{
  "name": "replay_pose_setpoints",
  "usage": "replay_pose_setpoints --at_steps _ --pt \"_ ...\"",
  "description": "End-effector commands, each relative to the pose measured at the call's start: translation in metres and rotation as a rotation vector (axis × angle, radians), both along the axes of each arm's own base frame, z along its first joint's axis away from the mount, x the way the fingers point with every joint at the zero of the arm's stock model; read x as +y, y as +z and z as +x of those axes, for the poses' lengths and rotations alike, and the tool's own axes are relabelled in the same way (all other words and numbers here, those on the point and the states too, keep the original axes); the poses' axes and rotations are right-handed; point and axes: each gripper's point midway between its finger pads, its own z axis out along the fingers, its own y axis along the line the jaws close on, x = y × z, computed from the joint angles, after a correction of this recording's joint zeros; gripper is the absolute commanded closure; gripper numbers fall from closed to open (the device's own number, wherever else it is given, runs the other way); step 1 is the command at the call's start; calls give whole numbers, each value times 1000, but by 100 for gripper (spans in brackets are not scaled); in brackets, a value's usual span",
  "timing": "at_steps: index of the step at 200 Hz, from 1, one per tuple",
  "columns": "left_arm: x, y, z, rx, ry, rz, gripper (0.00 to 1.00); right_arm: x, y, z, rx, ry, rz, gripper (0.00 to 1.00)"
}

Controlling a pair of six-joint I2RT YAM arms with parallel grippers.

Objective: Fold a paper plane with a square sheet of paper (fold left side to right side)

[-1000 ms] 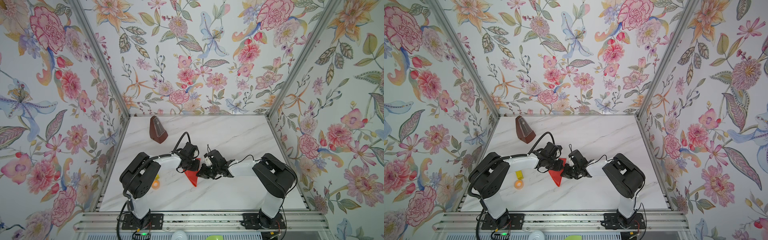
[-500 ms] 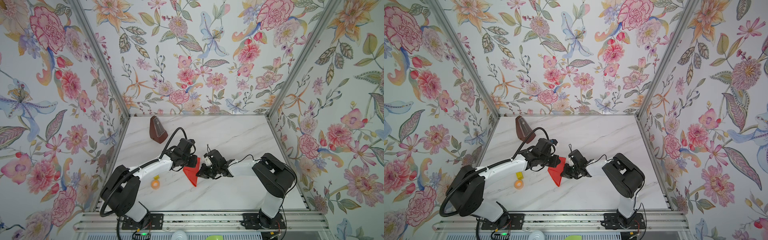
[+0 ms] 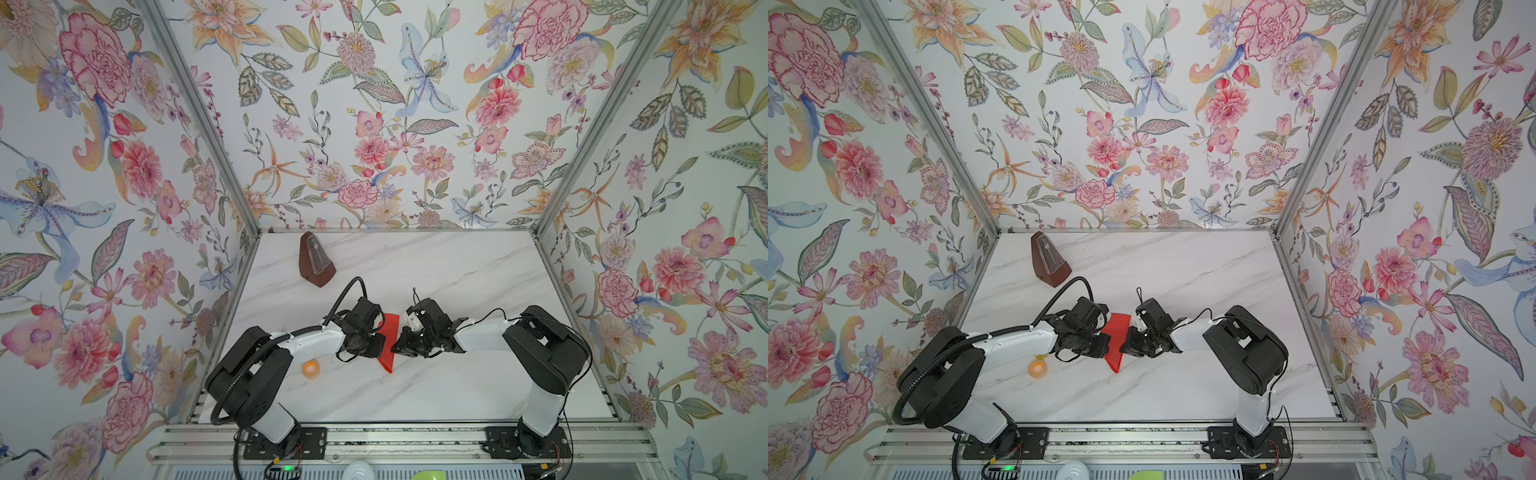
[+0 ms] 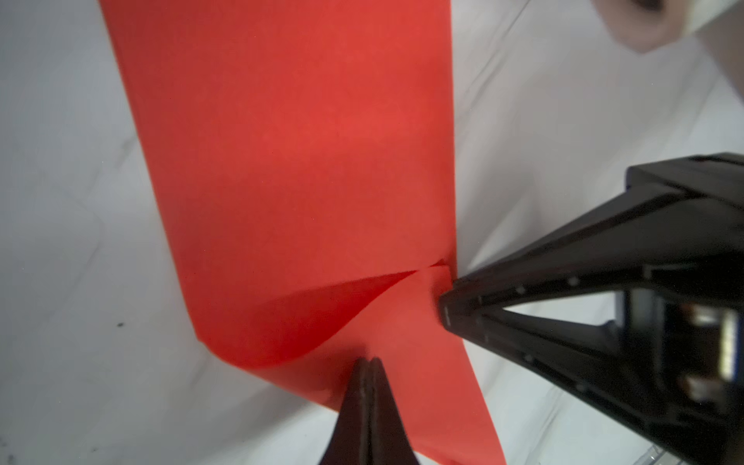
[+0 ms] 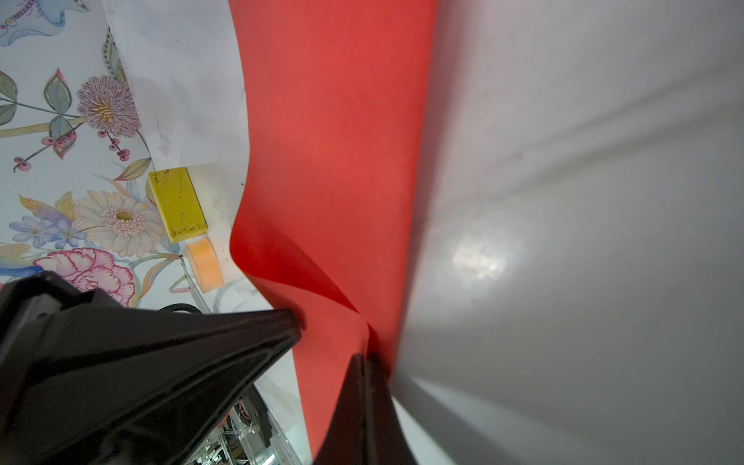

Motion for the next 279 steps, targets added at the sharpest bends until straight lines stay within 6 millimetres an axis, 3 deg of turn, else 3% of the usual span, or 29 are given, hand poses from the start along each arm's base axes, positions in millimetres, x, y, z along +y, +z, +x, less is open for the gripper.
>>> replay_pose_setpoints --at_steps 1,42,81,129,166,178,217,279 --pt "11 -11 1 -5 20 54 96 -26 -38 -17 76 -7 -156 100" --pt "27 -23 -1 7 47 121 98 -27 -39 -16 76 -7 -159 100" --pt "23 -29 -9 38 81 68 99 -28 -35 -9 55 10 -179 100" --pt "17 -32 -17 51 197 -55 100 -38 2 3 -19 -34 -249 78" --pt "17 -38 -22 60 234 -86 100 -24 31 0 -1 -93 -212 76" --pt "17 -39 -24 62 236 -88 100 -10 37 -5 22 -78 -169 78" --pt "18 -40 -24 61 237 -89 100 24 37 -12 78 -62 -70 100" --pt "18 -40 -24 57 236 -86 100 39 21 -11 115 -34 -75 100"
